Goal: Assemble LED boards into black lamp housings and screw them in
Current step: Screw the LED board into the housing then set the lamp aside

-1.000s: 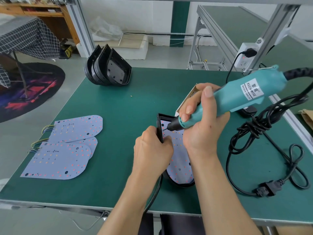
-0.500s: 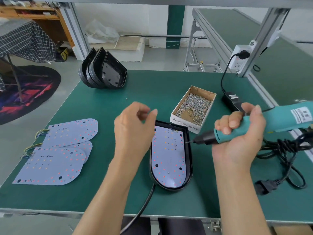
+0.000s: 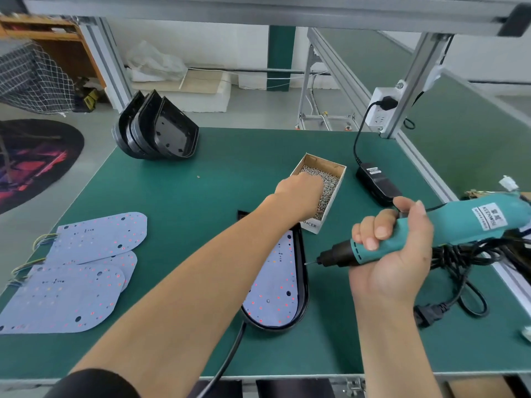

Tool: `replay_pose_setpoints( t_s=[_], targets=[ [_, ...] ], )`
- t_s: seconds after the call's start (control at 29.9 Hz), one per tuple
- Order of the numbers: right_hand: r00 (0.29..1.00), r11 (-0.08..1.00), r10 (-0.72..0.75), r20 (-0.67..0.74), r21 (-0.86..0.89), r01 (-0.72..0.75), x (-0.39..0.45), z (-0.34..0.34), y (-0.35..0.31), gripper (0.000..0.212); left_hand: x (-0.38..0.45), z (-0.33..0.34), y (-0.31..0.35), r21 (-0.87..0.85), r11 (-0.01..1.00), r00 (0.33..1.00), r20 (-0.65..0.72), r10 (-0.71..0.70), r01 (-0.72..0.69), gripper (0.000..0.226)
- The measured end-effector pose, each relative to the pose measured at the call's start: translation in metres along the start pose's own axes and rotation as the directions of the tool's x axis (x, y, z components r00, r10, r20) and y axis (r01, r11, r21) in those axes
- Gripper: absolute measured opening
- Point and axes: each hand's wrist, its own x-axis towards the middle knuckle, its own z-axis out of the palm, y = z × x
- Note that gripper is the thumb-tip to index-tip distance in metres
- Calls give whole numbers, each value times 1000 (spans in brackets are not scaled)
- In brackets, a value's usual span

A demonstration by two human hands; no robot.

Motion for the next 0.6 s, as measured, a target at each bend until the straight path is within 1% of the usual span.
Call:
replay_pose_setpoints(
  t_s=[0.13, 0.3, 0.47, 0.6],
  targets=[
    [1000, 1000, 8, -4, 9, -8, 0, 2, 3, 20, 6, 6, -1, -51, 999, 1000, 5, 5, -4, 26],
    [1000, 1000, 7, -6, 14, -7, -3, 1, 3, 19, 9, 8, -5, -98, 995, 999, 36, 3, 1, 11],
    [1000, 1000, 25, -15, 7, -25, -4, 2, 4, 18, 9, 5, -2, -71, 996, 992, 117, -38, 47, 22],
    [1000, 1000, 21, -10, 11, -21, -3, 0, 5, 19, 8, 5, 1, -51, 998, 992, 126, -31, 38, 23]
  ],
)
